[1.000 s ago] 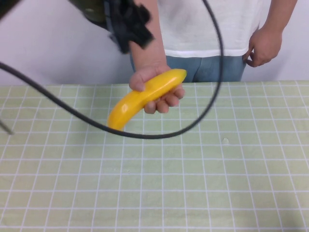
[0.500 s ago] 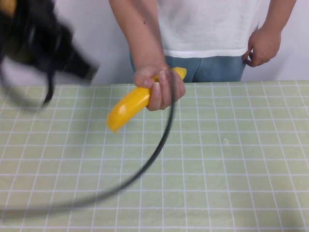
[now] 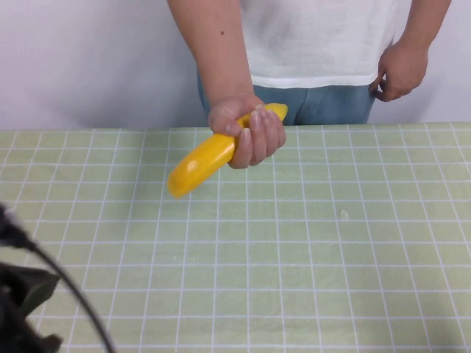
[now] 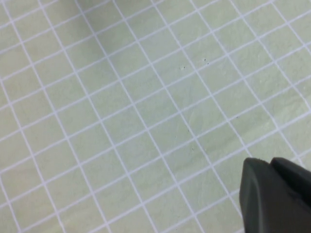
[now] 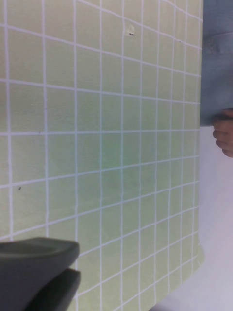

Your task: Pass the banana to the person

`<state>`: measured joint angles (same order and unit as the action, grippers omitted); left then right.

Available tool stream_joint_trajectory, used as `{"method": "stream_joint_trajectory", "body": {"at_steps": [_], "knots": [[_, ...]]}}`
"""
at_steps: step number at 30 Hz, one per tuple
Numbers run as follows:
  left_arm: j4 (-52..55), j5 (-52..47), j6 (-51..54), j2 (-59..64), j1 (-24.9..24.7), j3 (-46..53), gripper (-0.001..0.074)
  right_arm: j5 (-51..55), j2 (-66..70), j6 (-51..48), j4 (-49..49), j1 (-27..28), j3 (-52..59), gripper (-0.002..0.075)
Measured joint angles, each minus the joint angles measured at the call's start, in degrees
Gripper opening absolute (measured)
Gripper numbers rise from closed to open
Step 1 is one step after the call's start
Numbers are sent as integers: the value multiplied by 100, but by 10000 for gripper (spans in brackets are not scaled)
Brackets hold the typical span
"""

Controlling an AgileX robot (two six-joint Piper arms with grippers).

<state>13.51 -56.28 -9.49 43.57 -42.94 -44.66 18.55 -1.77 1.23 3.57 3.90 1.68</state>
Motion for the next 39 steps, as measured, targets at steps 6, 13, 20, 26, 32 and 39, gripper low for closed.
{"method": "stream_joint_trajectory", "body": {"at_steps": [6, 13, 20, 26, 32, 39], "knots": [[36, -430, -35, -417, 0, 54, -1, 0, 0, 0, 0, 0, 0, -7], [68, -747, -49, -446, 0, 54, -1, 0, 0, 0, 0, 0, 0, -7], [288, -524, -47, -626, 0, 330, -2, 0, 0, 0, 0, 0, 0, -7], [373, 778, -66, -1405, 487, 1108, -2, 0, 0, 0, 0, 0, 0, -7], [230, 2717, -75, -2417, 1611, 2188, -3, 0, 0, 0, 0, 0, 0, -7], [-449, 4625, -2, -3451, 2801, 3537, -3, 0, 0, 0, 0, 0, 0, -7]]}}
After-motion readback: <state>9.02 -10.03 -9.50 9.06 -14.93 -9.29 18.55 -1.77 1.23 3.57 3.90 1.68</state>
